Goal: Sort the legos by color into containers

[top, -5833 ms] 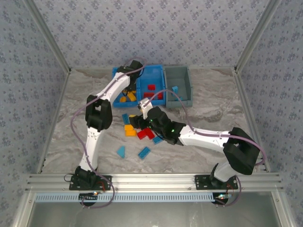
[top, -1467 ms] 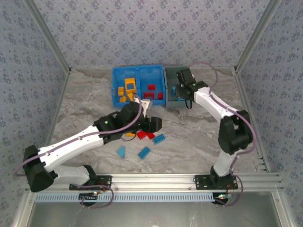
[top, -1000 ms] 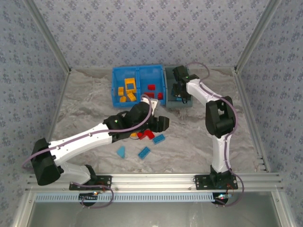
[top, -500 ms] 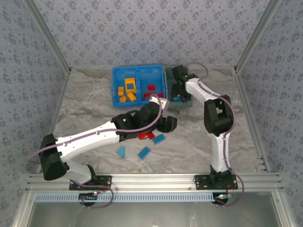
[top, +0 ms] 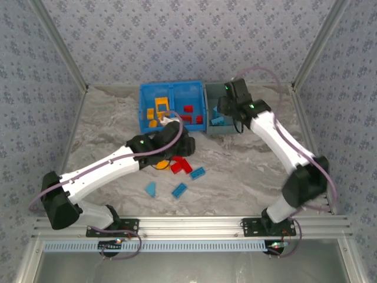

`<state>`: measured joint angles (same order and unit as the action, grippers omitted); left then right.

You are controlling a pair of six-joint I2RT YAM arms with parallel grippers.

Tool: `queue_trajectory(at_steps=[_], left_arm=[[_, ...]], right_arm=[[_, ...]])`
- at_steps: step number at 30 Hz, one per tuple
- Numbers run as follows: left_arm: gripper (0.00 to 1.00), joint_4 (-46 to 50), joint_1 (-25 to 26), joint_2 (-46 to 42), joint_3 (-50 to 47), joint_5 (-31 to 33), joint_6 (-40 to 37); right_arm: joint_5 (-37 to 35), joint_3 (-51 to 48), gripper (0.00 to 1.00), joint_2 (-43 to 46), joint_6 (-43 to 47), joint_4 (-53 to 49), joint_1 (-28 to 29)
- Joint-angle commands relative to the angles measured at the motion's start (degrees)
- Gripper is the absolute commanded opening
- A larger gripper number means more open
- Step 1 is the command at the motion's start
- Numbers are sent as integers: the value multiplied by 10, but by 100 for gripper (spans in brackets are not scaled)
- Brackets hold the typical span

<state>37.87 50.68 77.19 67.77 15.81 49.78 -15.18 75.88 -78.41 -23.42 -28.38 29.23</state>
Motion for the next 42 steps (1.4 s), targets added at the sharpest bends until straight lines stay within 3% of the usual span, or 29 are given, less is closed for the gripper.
queue_trajectory(at_steps=[1, 7, 10, 13, 18, 25, 32, 38, 42], left_arm=[[66, 37, -35, -8, -38, -39, 92], [65, -14, -43, 62, -28, -49, 207], [65, -16, -45, 115, -4, -48, 253], [65, -47, -54, 149, -10, -60, 300], [60, -96, -67, 182, -25, -66, 366], [51, -71, -70, 213, -19, -75, 413], [51, -81, -74, 240, -16, -83, 423], [43, -99, -84, 271, -21, -95, 426], [33, -111, -85, 279, -20, -95, 424]], right_arm=[[-17, -141, 52, 97, 38, 58, 69], [10, -321, 61, 239, 57, 123, 226], [10, -358, 69, 272, 38, 123, 267], [-3, -364, 70, 281, 25, 107, 290], [-24, -355, 70, 281, 17, 86, 307], [-52, -355, 69, 282, 5, 72, 311], [-56, -354, 69, 284, 1, 68, 310], [-56, -349, 69, 284, -5, 66, 310], [-59, -349, 69, 284, -6, 65, 310]])
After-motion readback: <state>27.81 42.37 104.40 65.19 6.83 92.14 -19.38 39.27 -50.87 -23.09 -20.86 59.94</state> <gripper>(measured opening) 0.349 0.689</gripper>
